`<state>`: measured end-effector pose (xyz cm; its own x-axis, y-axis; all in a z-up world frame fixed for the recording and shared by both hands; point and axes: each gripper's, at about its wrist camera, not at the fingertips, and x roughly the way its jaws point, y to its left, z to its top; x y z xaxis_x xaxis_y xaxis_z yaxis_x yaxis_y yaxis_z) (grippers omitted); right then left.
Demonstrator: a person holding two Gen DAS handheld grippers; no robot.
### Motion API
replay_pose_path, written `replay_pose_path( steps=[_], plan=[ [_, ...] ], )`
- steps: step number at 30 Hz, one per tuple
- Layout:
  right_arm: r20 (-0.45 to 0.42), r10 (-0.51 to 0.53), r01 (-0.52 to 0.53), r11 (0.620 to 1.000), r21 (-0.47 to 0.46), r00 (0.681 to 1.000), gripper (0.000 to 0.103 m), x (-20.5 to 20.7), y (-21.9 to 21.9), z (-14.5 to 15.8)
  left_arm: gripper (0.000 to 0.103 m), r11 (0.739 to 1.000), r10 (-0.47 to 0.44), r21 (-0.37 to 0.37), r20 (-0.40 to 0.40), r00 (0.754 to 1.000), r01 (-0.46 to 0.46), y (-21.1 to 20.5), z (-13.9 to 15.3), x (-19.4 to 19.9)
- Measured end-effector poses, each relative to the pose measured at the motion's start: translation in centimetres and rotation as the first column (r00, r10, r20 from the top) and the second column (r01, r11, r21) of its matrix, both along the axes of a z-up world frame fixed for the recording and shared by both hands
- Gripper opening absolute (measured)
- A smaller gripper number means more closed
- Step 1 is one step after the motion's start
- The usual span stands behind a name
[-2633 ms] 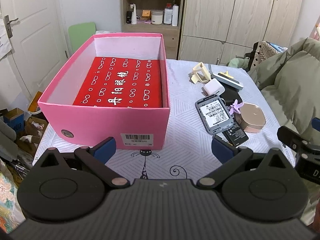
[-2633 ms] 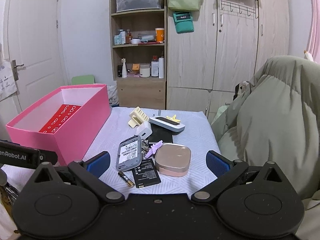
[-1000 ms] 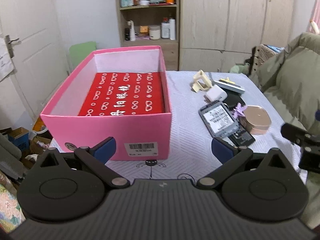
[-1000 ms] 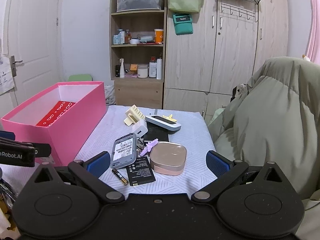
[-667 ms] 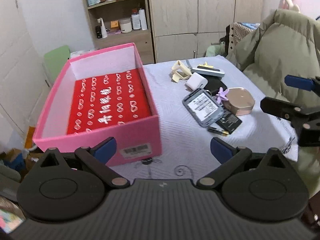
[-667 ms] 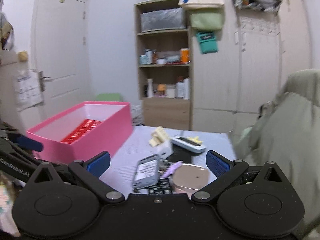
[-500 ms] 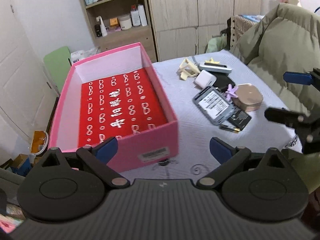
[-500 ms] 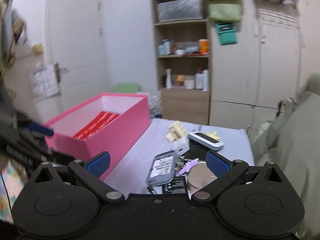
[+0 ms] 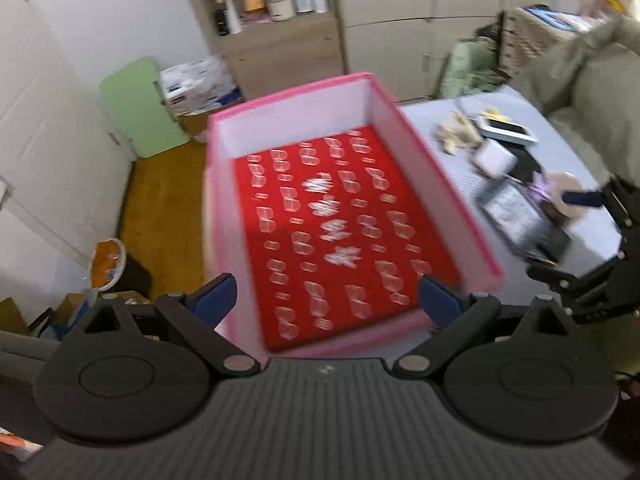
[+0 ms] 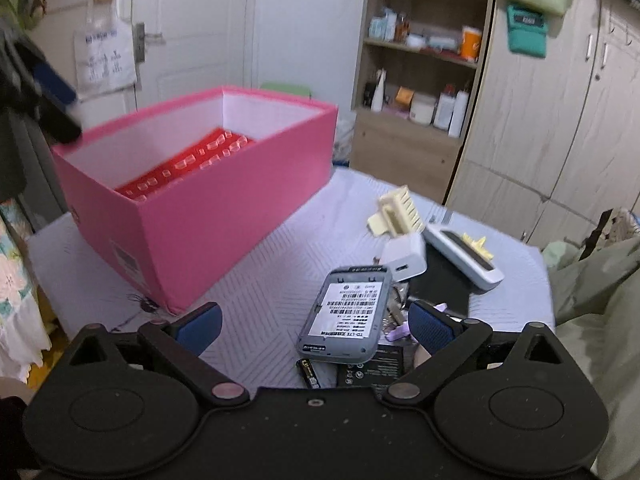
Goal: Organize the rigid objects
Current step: 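Grasp the grey wifi device with the right gripper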
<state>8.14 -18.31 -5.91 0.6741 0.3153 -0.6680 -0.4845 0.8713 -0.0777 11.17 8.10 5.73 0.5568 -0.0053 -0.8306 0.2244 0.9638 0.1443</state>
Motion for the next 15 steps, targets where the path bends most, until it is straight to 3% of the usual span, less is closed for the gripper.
replay_pose_path(
  steps=[4, 13, 15],
  plan=[
    [-0.061, -0.039, 0.037, 0.999, -0.032, 0.997, 0.096, 2.2, 0.5, -1.6, 0.097, 0.997, 0.069, 0.022, -0.012, 0.998, -0.068, 3.2, -1.0, 2.8],
    [-0.113, -0.108, 0.091, 0.985, -0.147, 0.988, 0.091, 5.1, 2.8, -3.1, 0.087, 0.994, 0.108, 0.005, -0.077, 0.991, -0.108, 8.6, -4.9, 8.3],
    [-0.111, -0.123, 0.105, 0.982, -0.156, 0.986, 0.091, 5.5, 3.1, -3.2, 0.077, 0.995, 0.103, -0.001, -0.11, 0.989, -0.104, 9.1, -6.0, 9.3]
  ],
)
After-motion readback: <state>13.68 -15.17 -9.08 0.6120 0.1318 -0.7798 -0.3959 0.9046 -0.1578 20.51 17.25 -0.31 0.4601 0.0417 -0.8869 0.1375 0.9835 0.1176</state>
